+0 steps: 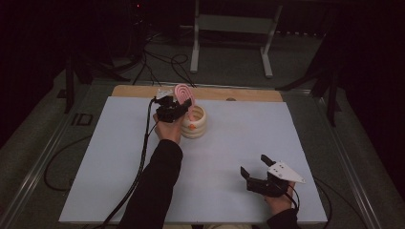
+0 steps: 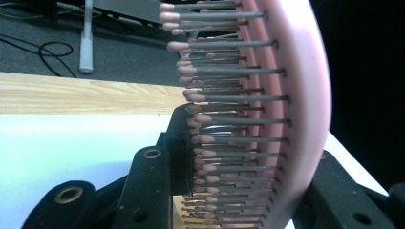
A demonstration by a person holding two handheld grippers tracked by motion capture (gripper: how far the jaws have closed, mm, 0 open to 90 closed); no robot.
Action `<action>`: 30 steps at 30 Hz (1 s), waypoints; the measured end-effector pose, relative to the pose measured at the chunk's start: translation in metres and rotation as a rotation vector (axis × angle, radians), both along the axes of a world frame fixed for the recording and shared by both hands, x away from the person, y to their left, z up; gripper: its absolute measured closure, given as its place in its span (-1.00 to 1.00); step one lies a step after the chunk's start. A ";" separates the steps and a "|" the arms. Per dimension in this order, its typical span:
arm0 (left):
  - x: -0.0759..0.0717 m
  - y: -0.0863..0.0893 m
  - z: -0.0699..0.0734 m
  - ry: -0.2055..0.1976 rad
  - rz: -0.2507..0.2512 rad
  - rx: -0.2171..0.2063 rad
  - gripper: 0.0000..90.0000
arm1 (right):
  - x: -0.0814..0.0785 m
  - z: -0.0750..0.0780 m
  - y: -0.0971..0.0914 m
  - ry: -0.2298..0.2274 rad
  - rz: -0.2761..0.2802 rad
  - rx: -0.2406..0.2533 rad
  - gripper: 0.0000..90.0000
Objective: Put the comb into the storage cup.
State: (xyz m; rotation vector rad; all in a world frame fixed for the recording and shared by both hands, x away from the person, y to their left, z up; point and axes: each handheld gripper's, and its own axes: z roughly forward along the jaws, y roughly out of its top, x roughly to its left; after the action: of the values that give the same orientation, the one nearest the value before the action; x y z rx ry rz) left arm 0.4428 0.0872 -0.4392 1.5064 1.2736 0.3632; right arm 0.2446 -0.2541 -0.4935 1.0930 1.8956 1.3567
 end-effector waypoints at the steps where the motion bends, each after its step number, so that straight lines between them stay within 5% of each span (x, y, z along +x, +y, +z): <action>1: 0.000 0.000 0.000 0.001 0.000 0.000 0.43 | 0.000 0.000 0.000 0.000 0.000 0.000 -0.79; 30: 0.004 0.005 -0.002 0.028 -0.006 -0.054 0.41 | 0.000 0.000 0.001 0.003 0.003 -0.001 -0.79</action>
State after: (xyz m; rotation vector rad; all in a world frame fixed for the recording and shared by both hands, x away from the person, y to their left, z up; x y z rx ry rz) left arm 0.4464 0.0918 -0.4413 1.4738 1.2904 0.3024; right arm 0.2450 -0.2532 -0.4939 1.0928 1.9006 1.3565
